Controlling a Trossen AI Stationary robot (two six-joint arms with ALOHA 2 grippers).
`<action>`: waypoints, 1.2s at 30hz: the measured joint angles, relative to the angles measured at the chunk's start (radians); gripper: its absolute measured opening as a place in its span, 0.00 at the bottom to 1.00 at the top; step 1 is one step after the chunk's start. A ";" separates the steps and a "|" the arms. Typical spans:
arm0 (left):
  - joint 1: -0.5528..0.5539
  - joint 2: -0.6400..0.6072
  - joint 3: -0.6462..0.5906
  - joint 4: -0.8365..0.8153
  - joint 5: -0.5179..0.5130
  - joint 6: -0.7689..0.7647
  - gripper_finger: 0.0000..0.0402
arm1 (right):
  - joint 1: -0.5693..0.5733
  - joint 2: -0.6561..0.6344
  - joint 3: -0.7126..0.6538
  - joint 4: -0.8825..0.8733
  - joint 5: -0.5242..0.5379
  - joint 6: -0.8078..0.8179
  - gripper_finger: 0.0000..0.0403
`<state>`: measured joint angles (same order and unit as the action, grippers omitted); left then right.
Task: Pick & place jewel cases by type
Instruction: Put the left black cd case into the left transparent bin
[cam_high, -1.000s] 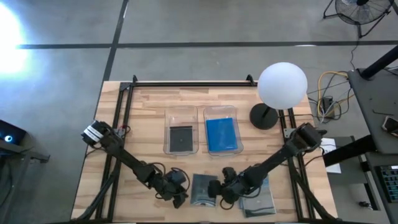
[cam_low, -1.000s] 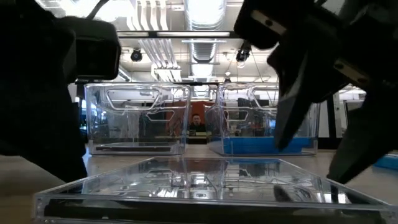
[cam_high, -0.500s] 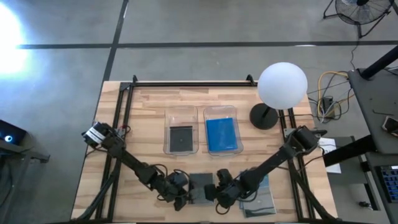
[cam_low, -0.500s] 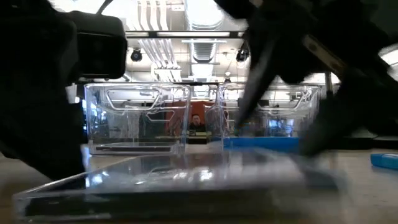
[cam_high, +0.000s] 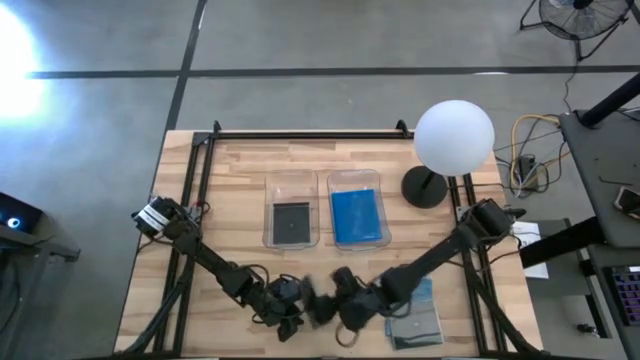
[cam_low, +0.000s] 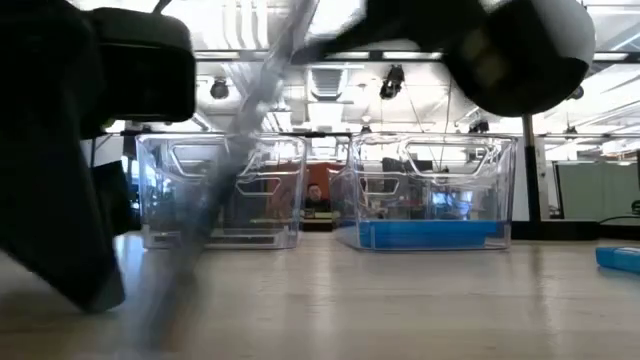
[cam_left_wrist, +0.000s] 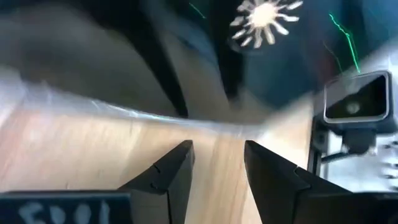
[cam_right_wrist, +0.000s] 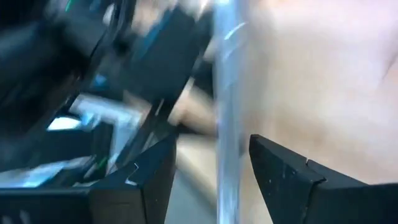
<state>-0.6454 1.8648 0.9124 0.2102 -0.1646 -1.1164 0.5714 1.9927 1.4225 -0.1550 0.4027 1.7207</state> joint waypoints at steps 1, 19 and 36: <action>0.001 0.000 0.000 -0.002 -0.004 0.006 0.33 | -0.006 0.003 0.001 -0.007 0.025 -0.029 0.49; -0.007 0.000 -0.001 -0.006 -0.006 0.019 0.33 | -0.029 0.024 0.026 -0.018 -0.061 -0.020 0.49; -0.011 -0.018 -0.003 -0.047 -0.075 0.050 0.33 | -0.030 0.020 0.058 -0.052 -0.068 -0.070 0.49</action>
<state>-0.6567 1.8466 0.9090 0.1627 -0.2398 -1.0667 0.5411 2.0125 1.4809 -0.2067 0.3347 1.6507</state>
